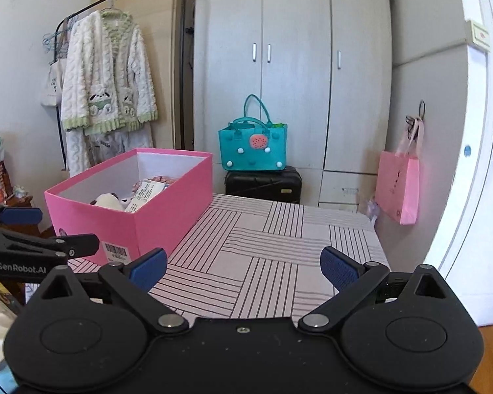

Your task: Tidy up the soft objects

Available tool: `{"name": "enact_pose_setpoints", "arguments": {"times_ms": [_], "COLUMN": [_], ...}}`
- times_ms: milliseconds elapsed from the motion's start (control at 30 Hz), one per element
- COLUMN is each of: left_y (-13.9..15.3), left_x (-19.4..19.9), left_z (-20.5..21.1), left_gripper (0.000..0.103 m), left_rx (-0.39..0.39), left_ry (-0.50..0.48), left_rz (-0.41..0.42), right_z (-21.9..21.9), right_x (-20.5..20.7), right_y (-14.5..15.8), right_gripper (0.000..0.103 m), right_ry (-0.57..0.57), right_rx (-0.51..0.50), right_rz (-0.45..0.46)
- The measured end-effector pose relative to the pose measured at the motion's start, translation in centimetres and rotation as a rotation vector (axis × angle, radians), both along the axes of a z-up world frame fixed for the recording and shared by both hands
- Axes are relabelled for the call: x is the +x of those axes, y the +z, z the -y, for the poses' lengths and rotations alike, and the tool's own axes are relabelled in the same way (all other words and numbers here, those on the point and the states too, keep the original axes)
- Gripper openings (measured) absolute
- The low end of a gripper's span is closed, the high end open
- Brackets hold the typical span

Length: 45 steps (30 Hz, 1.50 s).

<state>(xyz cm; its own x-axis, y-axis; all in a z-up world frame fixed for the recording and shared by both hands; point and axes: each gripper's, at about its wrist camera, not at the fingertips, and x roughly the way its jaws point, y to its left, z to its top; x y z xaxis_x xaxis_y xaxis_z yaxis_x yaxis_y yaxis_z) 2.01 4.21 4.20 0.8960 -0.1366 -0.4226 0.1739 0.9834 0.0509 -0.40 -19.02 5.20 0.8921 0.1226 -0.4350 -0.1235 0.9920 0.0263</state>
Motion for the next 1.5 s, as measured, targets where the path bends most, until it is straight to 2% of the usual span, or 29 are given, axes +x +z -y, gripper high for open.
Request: {"name": "enact_pose_setpoints", "arguments": {"times_ms": [200, 467, 633, 900, 1033, 1500], "left_y": [-0.5, -0.3, -0.2, -0.6, -0.7, -0.9], "left_x": [0.0, 0.1, -0.1, 0.2, 0.2, 0.3], "left_z": [0.4, 0.7, 0.7, 0.7, 0.8, 0.3], "left_gripper": [0.103, 0.103, 0.103, 0.103, 0.103, 0.103], "left_rx": [0.018, 0.031, 0.015, 0.010, 0.031, 0.025], "left_ry": [0.004, 0.013, 0.019, 0.029, 0.074, 0.061], "left_rz": [0.014, 0.018, 0.024, 0.019, 0.033, 0.012], "right_z": [0.7, 0.4, 0.7, -0.2, -0.3, -0.1], "right_x": [-0.3, -0.4, -0.2, -0.3, -0.4, -0.5], "right_y": [-0.5, -0.6, -0.7, -1.2, -1.2, -1.6], "right_gripper": [0.101, 0.101, 0.101, 0.101, 0.101, 0.101], "right_ry": [-0.042, -0.051, -0.096, -0.114, -0.119, -0.138], "right_rx": [0.039, 0.034, 0.062, -0.030, -0.031, -0.023], "right_rz": [-0.007, -0.008, -0.029, 0.005, 0.018, 0.008]}}
